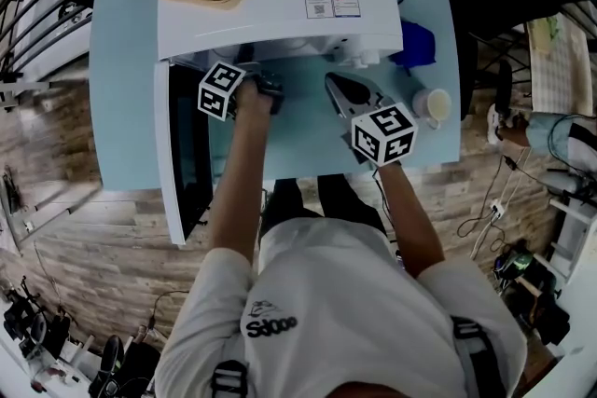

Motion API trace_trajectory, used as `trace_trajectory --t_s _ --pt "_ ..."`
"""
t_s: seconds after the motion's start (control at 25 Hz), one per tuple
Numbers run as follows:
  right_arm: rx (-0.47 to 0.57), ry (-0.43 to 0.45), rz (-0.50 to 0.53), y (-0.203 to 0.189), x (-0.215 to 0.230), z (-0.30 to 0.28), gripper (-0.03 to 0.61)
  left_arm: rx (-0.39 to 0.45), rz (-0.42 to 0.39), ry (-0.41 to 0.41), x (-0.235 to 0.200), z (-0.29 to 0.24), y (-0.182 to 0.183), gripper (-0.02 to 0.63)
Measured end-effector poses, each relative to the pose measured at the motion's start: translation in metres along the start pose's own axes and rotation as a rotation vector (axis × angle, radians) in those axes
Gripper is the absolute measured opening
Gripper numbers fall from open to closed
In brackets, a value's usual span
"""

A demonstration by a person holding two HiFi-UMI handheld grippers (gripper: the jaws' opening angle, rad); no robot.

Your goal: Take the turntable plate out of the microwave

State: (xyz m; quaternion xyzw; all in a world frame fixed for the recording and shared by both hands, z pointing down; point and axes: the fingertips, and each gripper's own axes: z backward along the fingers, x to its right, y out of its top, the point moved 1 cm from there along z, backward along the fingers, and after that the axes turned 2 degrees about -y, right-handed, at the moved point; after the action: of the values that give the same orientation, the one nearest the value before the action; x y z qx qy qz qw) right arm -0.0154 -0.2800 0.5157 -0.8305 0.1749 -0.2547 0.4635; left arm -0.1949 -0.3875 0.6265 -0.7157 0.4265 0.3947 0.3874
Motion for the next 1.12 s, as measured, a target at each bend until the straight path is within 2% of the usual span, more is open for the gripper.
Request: trace_trajectory --t_s 0.16,0.24,0.52,0.6,0.72,0.8,1.0,1.12 --pt "-0.007 0.003 -0.024 -0.007 -0.003 -0.002 0.006 0.005 0.059 -0.001 -0.01 0.002 0.0 0.064" --pt "-0.013 -0.004 -0.047 -0.013 -0.002 -0.007 0.006 0.013 0.096 -0.015 -0.014 0.003 -0.002 0.036" --pt "-0.015 0.0 -0.123 -0.027 -0.001 -0.048 0.008 -0.017 0.087 -0.071 -0.011 0.006 -0.01 0.032" --pt "-0.014 0.031 -0.159 -0.028 -0.002 -0.062 0.049 -0.027 0.078 -0.092 -0.009 0.009 -0.011 0.034" --pt "-0.015 0.101 -0.286 -0.03 -0.002 -0.086 0.12 -0.042 0.06 -0.114 -0.006 0.014 -0.011 0.034" --pt "-0.014 0.126 -0.341 -0.033 -0.003 -0.102 0.124 -0.054 0.047 -0.124 -0.005 0.016 -0.012 0.034" --pt "-0.008 0.121 -0.46 -0.043 0.0 -0.135 0.156 -0.086 0.037 -0.125 -0.006 0.019 -0.017 0.034" --pt "0.012 0.083 -0.469 -0.042 0.004 -0.147 0.156 -0.088 0.039 -0.122 -0.006 0.021 -0.017 0.034"
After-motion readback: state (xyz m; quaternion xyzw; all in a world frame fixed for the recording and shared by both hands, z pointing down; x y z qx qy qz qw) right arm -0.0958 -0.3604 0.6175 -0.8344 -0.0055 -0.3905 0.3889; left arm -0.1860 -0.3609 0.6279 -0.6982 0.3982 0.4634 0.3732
